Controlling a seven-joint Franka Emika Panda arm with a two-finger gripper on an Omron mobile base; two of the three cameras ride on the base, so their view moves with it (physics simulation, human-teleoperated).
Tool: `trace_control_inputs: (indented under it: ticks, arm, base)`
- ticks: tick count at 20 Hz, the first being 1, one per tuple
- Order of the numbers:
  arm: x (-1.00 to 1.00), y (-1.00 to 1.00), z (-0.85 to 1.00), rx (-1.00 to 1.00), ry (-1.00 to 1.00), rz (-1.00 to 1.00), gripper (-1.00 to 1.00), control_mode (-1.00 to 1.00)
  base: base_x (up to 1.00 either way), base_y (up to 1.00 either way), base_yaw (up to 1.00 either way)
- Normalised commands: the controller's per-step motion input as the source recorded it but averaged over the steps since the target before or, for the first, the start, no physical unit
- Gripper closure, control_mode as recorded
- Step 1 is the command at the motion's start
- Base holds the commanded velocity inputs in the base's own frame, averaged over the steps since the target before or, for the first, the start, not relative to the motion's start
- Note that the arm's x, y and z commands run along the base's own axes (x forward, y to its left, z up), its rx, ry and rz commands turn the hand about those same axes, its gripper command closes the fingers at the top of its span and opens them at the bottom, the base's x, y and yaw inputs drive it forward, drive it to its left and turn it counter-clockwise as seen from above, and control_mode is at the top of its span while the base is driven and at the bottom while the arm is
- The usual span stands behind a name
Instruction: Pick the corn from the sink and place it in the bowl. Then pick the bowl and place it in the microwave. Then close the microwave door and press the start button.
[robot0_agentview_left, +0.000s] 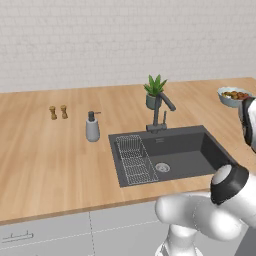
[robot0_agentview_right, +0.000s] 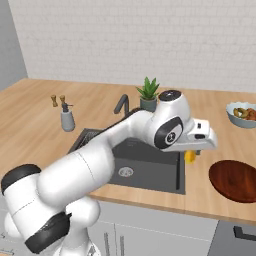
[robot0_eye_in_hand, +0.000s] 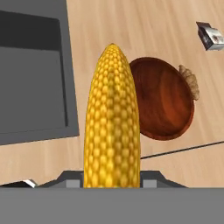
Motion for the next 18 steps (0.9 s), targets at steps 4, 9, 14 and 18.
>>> trace_control_inputs:
  ticks: [4,9,14,18]
  arm:
    - [0.22,-0.71,-0.31,0.04,0.0,-0.01,1.0,-1.0]
    - [0.44,-0.49,-0.19,0.03,0.05,0.0,1.0,-1.0]
    - [0.43,-0.52,-0.18,0.09,0.02,0.0,1.0,-1.0]
    - [0.24,-0.54,-0.22,0.14,0.0,0.0,1.0,-1.0]
  base:
    - [0.0,0.0,0.0]
    - [0.0,0.0,0.0]
    - [0.0,0.0,0.0]
    - [0.0,0.0,0.0]
